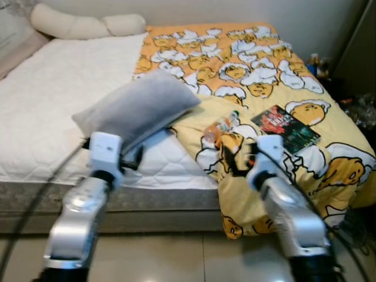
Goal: Clean up the room
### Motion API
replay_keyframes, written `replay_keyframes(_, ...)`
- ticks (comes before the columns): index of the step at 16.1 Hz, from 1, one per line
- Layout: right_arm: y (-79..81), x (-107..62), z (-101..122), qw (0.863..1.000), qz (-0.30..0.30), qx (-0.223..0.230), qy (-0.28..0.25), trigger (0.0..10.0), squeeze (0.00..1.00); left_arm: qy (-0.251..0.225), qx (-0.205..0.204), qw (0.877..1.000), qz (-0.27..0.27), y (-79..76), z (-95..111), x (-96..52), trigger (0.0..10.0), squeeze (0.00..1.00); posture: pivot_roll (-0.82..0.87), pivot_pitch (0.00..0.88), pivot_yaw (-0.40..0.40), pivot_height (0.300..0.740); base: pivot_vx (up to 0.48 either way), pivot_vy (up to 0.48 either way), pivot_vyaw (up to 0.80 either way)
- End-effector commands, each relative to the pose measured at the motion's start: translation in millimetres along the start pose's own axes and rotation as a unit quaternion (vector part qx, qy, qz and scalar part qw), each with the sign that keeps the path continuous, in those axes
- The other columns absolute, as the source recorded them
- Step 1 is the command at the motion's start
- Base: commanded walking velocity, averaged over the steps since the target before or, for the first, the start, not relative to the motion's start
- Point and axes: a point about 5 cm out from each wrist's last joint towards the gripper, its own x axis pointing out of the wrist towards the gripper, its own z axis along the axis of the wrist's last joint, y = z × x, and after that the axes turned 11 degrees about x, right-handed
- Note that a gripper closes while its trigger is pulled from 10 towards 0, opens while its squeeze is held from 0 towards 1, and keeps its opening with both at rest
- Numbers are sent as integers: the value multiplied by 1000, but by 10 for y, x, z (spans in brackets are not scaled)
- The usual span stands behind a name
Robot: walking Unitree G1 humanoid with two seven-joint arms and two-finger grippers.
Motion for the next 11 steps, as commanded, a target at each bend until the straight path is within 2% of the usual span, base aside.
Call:
replay_keyframes(1, 76, 13, 14, 1000, 16, 11, 0, 10000, 0, -1, 7, 1000, 13, 88, 9, -12, 10000, 0, -60, 0, 47, 740, 326, 0, 0)
replay_keyframes(11, 70, 45, 30, 1000, 12, 5, 7, 10000, 0, -1, 5, 1000, 10, 86, 11, 17, 10000, 0, -62, 0, 44, 740, 331, 0, 0)
